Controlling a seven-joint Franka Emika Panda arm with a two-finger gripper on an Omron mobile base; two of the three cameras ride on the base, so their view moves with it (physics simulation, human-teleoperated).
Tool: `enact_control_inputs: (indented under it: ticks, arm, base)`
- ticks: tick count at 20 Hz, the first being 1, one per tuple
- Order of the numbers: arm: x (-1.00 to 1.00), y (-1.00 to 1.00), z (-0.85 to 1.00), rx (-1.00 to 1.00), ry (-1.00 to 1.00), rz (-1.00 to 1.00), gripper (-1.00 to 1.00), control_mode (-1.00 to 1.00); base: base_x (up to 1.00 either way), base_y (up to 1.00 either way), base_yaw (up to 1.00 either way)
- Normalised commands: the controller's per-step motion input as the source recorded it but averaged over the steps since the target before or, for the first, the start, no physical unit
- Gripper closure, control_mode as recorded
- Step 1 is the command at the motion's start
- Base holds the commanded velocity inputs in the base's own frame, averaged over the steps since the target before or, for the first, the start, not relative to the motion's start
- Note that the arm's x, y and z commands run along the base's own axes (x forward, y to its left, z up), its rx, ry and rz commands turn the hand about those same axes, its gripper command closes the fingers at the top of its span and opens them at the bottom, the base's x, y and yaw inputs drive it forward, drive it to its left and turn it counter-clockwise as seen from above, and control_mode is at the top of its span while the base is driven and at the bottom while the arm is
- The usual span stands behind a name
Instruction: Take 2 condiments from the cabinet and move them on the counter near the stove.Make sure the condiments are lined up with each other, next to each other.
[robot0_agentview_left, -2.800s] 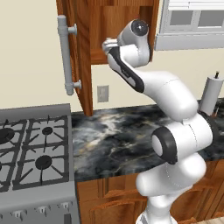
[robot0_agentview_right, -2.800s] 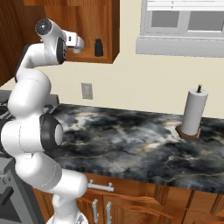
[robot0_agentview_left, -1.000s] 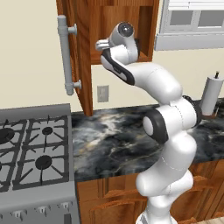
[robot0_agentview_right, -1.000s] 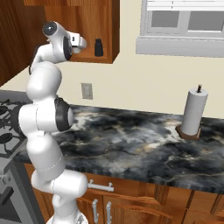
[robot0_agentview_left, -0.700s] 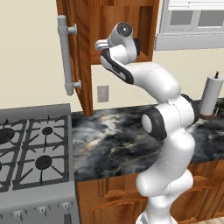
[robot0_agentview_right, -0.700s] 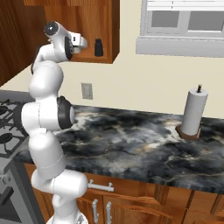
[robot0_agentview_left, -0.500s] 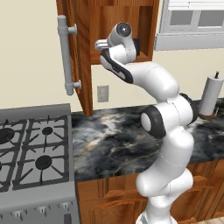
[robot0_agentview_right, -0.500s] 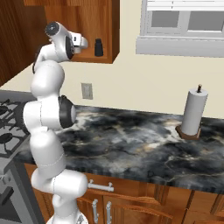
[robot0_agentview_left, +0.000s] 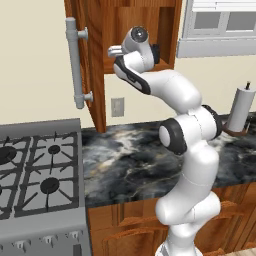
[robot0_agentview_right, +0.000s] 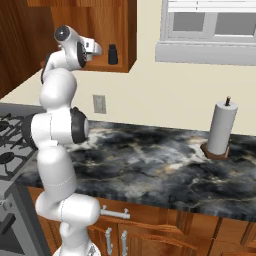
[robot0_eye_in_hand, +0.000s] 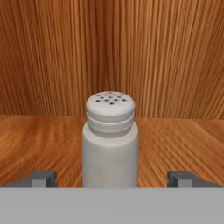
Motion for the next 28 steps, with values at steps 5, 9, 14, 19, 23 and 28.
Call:
enact_control_inputs:
  ticks: [5, 9, 14, 19, 23, 28]
  arm:
    - [0.18, 0.0, -0.05, 0.0, 0.02, -0.01, -1.0, -1.0]
    - [0.15, 0.0, -0.03, 0.0, 0.01, -0.01, -1.0, -1.0]
    - [0.08, 0.0, 0.0, 0.0, 0.01, 0.0, -1.0, -1.0]
    - [0.0, 0.0, 0.0, 0.0, 0.0, 0.0, -1.0, -1.0]
    - [0.0, 0.0, 0.0, 0.0, 0.0, 0.0, 1.0, -1.0]
    - [0.0, 0.0, 0.0, 0.0, 0.0, 0.0, 1.0, -1.0]
  base:
    - [0.0, 0.0, 0.0]
    - [0.0, 0.0, 0.0]
    - [0.0, 0.0, 0.0]
    - [0.0, 0.0, 0.0]
    - [0.0, 0.0, 0.0]
    - [0.0, 0.0, 0.0]
